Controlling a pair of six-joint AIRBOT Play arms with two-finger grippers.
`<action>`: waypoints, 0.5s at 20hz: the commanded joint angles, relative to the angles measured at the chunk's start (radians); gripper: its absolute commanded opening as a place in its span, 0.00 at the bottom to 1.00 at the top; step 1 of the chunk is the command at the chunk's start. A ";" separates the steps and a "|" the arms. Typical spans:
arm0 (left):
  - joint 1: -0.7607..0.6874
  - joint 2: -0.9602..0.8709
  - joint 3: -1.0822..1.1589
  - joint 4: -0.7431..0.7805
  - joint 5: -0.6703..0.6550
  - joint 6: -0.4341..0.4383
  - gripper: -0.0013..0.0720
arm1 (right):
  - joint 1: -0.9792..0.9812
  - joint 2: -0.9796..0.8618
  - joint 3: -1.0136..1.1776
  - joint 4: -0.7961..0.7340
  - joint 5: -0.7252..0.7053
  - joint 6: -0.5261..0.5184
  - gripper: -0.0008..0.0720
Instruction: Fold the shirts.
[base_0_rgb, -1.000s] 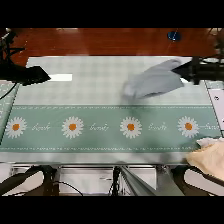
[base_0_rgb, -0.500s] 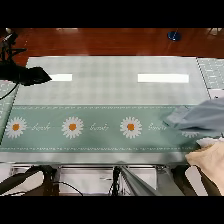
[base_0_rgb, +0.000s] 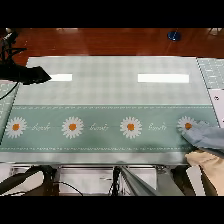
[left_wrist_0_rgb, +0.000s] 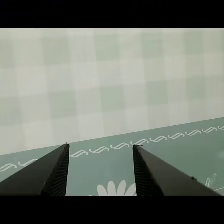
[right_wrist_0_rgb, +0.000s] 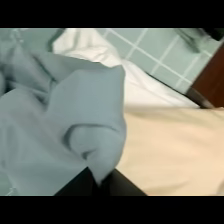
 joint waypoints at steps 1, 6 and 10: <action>0.001 0.000 0.000 0.000 0.007 0.005 0.66 | -0.019 -0.031 0.000 -0.243 0.124 0.007 0.03; 0.001 0.000 0.000 0.000 0.037 0.006 0.66 | -0.019 -0.043 -0.056 -0.422 0.124 0.014 0.03; 0.001 0.000 0.000 0.001 0.074 0.006 0.66 | -0.019 -0.043 -0.192 -0.471 0.126 0.024 0.04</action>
